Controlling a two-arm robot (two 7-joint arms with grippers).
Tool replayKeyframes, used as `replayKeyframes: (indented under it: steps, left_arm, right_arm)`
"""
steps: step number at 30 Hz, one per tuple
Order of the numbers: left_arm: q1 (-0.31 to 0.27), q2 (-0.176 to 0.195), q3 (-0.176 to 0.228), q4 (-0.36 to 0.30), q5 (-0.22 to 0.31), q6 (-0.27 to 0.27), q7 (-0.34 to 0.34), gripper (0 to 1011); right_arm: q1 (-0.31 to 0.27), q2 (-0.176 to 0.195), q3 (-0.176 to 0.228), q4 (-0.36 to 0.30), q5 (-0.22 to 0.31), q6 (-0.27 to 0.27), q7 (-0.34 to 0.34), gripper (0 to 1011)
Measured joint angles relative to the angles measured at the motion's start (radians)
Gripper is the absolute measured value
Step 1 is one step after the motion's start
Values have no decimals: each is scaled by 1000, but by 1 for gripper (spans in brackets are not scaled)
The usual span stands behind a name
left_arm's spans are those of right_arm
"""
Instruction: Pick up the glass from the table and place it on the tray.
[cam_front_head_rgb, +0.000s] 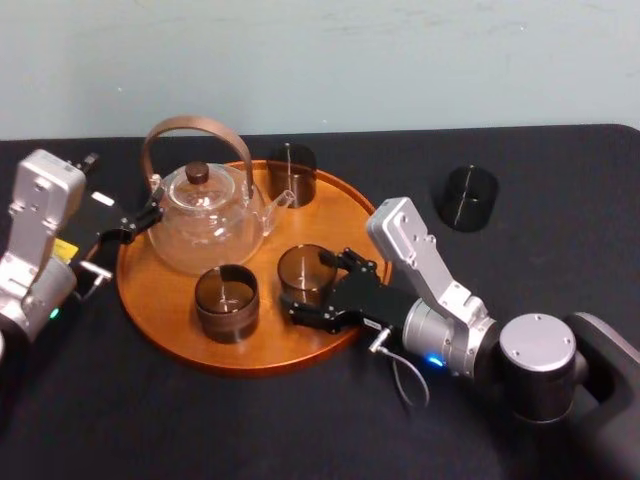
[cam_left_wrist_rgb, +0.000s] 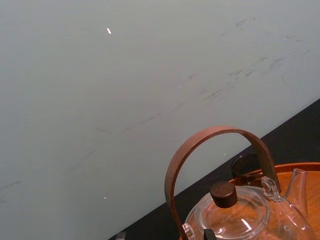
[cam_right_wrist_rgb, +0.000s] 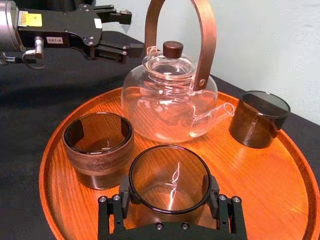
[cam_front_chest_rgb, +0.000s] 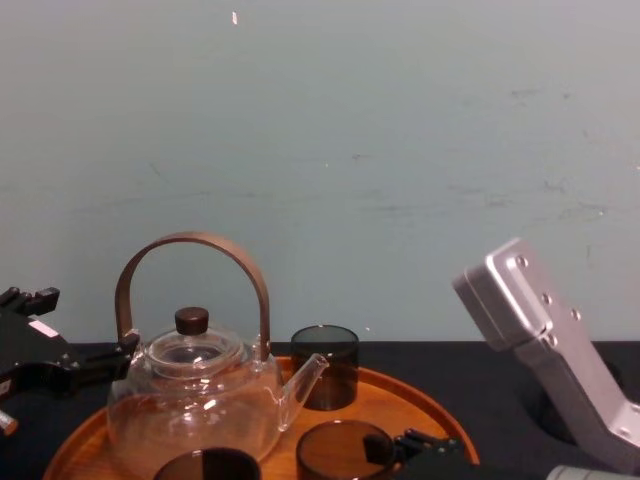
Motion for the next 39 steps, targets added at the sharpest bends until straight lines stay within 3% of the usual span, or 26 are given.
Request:
replayKeyframes:
  steps: [39]
  left_arm:
    - [0, 0, 0, 0, 0, 0, 0, 1009]
  right_arm:
    - [6, -14, -18, 41, -12, -15, -1, 906]
